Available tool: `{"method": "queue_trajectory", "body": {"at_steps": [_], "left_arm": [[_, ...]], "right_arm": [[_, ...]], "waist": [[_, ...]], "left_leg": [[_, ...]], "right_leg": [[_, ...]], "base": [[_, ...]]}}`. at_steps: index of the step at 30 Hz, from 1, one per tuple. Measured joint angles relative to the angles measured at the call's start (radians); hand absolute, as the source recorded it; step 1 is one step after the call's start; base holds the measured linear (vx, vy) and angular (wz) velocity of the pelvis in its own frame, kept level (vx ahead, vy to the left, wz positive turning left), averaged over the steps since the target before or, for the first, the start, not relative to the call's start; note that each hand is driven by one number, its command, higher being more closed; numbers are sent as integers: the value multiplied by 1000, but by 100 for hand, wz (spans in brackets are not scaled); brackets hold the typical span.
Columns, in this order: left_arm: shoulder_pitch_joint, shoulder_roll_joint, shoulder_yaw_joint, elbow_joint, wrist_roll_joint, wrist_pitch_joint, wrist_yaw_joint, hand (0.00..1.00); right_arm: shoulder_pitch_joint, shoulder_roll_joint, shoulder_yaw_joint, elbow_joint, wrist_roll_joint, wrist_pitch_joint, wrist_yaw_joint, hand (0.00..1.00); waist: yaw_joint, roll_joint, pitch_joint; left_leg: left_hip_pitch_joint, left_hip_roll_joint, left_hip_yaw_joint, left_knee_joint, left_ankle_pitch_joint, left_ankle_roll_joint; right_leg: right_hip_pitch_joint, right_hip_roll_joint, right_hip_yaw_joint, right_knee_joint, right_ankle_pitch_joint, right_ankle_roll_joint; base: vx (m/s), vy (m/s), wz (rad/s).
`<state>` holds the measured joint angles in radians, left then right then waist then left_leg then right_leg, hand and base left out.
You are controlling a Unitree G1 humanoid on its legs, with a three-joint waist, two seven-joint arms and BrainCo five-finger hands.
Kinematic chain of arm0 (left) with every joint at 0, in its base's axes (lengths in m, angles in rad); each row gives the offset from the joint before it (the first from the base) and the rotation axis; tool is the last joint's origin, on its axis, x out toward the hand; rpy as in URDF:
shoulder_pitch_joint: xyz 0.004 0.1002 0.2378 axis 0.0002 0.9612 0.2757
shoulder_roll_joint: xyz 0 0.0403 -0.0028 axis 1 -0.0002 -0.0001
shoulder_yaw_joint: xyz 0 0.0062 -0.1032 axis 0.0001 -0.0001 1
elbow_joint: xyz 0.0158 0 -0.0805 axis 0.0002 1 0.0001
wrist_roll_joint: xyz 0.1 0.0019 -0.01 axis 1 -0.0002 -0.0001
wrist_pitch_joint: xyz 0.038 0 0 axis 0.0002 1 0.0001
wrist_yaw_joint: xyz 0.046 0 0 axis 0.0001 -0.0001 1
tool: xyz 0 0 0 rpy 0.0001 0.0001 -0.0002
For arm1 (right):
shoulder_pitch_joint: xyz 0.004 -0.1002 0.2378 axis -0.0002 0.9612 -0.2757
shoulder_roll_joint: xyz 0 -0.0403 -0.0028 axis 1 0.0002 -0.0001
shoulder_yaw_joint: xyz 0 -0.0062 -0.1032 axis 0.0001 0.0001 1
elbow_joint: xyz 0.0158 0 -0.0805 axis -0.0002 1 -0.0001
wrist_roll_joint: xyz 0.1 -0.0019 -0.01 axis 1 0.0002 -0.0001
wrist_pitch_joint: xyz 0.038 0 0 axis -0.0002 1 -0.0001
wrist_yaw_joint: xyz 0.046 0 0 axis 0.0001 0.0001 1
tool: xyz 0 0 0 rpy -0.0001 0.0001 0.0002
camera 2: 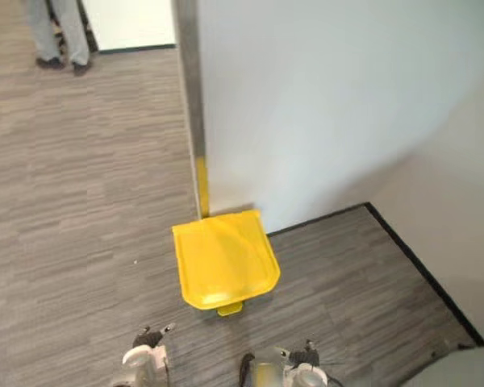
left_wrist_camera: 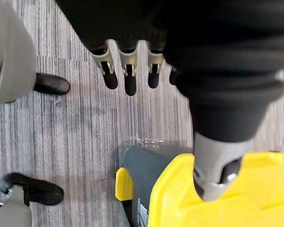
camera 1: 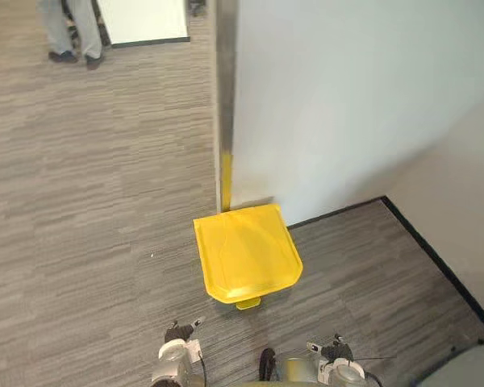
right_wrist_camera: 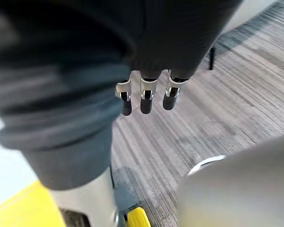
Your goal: Gather rubbish on tea table into small bin, then transfer packed bag to large trash can.
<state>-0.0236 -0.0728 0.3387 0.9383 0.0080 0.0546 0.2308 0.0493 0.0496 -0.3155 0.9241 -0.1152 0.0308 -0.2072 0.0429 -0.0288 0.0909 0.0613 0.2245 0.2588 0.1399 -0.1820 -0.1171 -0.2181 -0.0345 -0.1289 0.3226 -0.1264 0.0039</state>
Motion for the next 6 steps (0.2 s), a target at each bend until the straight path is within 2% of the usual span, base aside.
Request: {"method": "queue_trajectory", "body": {"at_steps": [3, 6], "left_arm": [[14, -1, 1, 17, 0, 0, 1, 0], [22, -1, 27, 32, 0, 0, 2, 0]], "right_arm": [[-6, -11, 0, 33, 0, 6, 0, 0], [-10, -18, -8, 40, 0, 11, -1, 0]], "waist": [[7, 5, -9], [8, 5, -15]], "left_leg": [[9, -12, 8, -33, 9, -10], [9, -36, 7, -37, 14, -10]], "right_leg": [[15, 1, 5, -54, 40, 16], [64, -17, 9, -150, 106, 37]], "base": [[-95, 55, -9], [-62, 106, 3]]}}
